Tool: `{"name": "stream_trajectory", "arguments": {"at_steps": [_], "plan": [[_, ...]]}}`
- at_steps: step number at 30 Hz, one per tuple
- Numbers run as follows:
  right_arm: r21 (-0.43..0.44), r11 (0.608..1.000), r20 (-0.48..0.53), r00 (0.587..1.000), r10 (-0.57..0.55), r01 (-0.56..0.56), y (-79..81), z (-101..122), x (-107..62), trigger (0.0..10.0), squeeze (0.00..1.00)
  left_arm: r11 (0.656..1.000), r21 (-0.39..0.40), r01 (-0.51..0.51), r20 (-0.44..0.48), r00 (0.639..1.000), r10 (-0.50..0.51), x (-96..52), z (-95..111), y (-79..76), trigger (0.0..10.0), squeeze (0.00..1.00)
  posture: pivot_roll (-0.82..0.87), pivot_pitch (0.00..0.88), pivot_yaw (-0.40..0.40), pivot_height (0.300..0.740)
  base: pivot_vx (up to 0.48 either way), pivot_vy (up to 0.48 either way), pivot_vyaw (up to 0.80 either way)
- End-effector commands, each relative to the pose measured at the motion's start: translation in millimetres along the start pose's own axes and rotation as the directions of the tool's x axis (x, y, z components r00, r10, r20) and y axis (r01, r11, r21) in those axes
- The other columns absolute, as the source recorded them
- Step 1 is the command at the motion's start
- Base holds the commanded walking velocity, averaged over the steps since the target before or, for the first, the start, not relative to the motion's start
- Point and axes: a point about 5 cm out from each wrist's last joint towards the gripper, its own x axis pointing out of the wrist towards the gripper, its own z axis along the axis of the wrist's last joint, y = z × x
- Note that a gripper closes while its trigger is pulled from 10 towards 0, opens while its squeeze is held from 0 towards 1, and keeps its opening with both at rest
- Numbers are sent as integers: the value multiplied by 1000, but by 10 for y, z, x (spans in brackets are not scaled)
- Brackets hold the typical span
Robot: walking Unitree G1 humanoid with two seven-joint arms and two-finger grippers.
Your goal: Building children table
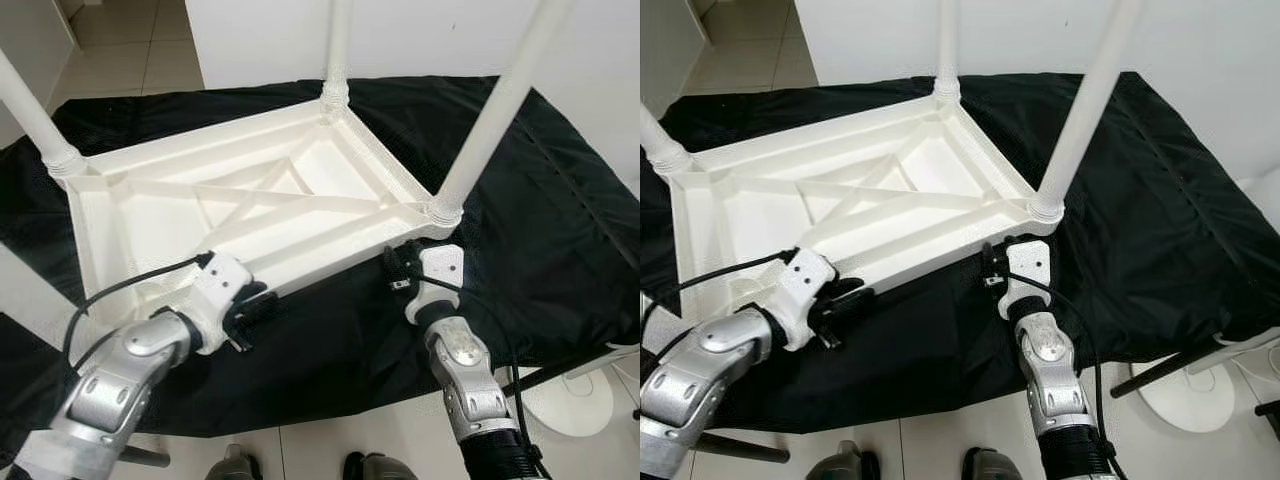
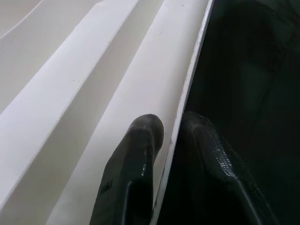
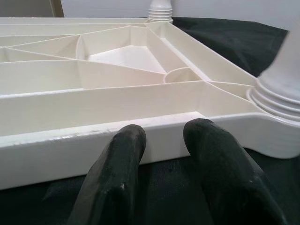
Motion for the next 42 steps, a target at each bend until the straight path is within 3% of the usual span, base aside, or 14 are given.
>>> {"name": "stream_trajectory", "arguments": {"at_steps": [1,13,26,27,28,30,34,35,38,40,42], "plan": [[-1,1000,-14,1000,-1,1,3,-35,0,10000,0,992,15,128,13,992,-128,90,20,-189,10000,0,-21,92,14,740,0,0,0],[-12,1000,-13,1000,5,-5,41,-35,10,10000,0,999,25,-22,71,997,20,221,139,-90,10000,0,-21,97,14,740,0,0,0],[-18,1000,-16,1000,6,-6,43,-39,-3,10000,0,999,13,-32,95,995,30,306,186,-101,10000,0,-27,99,15,740,0,0,0],[-19,1000,-17,1000,5,-5,43,-41,-7,10000,0,999,14,-33,95,995,31,309,183,-98,10000,443,-29,99,15,740,0,0,0],[-19,1000,-17,1000,5,-5,43,-41,-7,10000,0,999,14,-33,95,995,31,309,183,-98,10000,443,-29,99,15,740,0,0,0],[-20,1000,-17,1000,6,-7,50,-43,-12,10000,0,1000,6,-23,87,996,22,311,165,-99,10000,1000,-29,98,14,740,0,0,0],[-22,1000,-17,1000,7,-8,52,-44,-15,10000,0,999,12,-30,88,996,29,310,167,-98,10000,1000,-29,97,13,740,0,0,0],[-21,1000,-17,1000,8,-8,50,-45,-16,10000,0,999,16,-33,101,994,31,299,183,-98,10000,0,-29,97,13,740,0,0,0],[-21,1000,-17,1000,8,-8,48,-45,-17,10000,0,1000,4,-27,126,992,26,267,213,-102,10000,0,-27,99,12,740,0,0,0],[-22,1000,-18,1000,8,-8,45,-49,-21,10000,0,1000,-19,-14,198,980,18,138,300,-128,10000,0,-16,109,7,740,0,0,0],[-22,1000,-18,1000,8,-8,45,-49,-21,10000,0,1000,-19,-14,198,980,18,138,300,-128,10000,0,-16,109,7,740,0,0,0]]}}
